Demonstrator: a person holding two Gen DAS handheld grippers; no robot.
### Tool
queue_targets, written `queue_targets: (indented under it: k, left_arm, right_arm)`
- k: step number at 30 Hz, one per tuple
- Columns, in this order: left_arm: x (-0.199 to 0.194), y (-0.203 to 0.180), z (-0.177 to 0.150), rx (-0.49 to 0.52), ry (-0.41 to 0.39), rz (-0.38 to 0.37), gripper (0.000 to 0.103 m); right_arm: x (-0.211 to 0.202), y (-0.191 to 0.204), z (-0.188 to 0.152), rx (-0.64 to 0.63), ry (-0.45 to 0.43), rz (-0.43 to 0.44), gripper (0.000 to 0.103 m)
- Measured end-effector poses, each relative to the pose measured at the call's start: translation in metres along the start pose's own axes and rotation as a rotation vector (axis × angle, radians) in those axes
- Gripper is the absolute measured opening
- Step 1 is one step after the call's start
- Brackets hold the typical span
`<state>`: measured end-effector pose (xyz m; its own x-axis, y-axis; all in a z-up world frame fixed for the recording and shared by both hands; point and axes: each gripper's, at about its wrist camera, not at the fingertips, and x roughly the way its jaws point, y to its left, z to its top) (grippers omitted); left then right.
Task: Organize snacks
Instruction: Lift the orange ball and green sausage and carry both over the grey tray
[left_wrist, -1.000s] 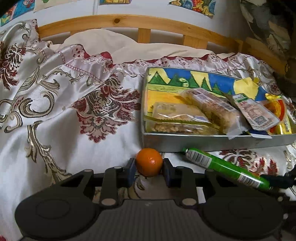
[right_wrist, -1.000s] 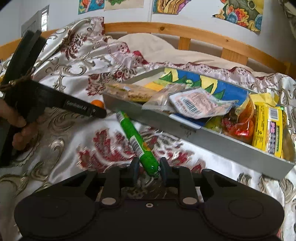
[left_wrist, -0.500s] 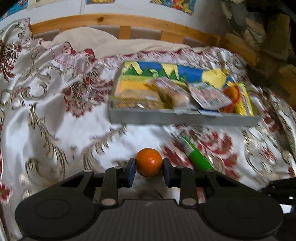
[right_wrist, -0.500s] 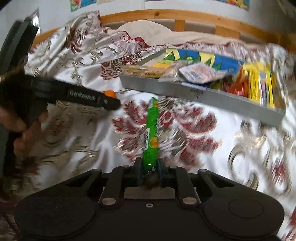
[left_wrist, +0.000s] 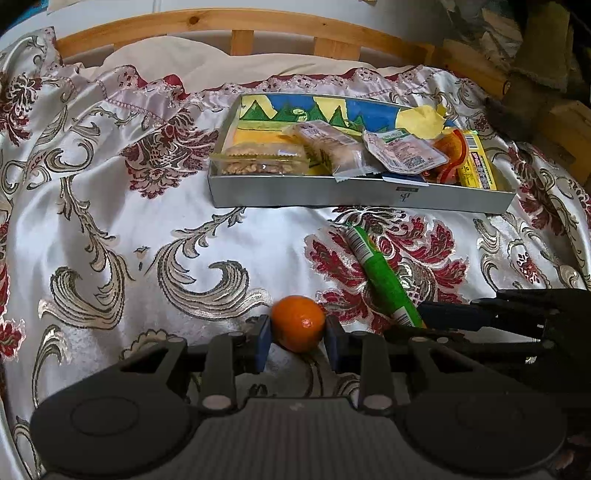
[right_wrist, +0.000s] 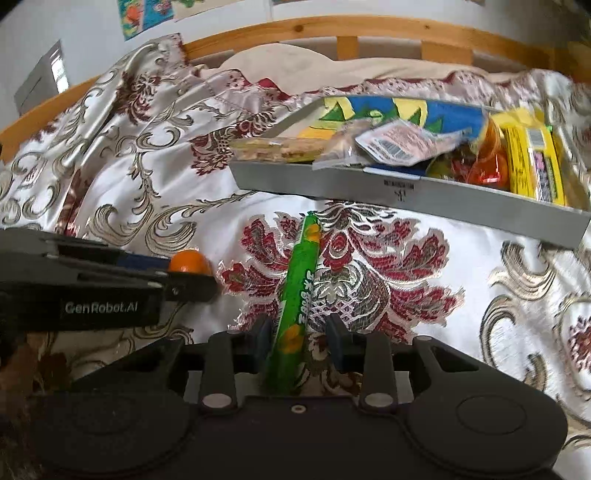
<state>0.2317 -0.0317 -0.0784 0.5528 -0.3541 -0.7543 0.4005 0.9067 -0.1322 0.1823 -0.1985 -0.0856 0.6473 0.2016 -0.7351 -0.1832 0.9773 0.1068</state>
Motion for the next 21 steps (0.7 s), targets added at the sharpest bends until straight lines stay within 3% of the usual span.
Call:
queue_targets:
  k: [3, 7, 11, 18, 21]
  left_arm:
    - [0.003, -0.001, 0.001, 0.008, 0.003, 0.003, 0.033]
    - [0.003, -0.003, 0.001, 0.021, 0.003, 0.005, 0.033]
    - [0.003, -0.002, 0.004, 0.012, 0.004, -0.005, 0.033]
    - [-0.004, -0.005, 0.008, 0.016, -0.036, -0.017, 0.033]
    - [-0.007, -0.006, 0.012, 0.009, -0.062, -0.036, 0.033]
  right_arm:
    - [0.002, 0.006, -0.004, -0.015, -0.017, -0.022, 0.035]
    - [0.003, 0.015, -0.006, -0.056, -0.038, -0.041, 0.023]
    - [0.0, 0.024, -0.008, -0.101, -0.05, -0.079, 0.021]
    - [-0.008, 0.047, -0.013, -0.334, -0.1, -0.236, 0.018]
    - [-0.011, 0.05, -0.015, -0.383, -0.125, -0.265, 0.018]
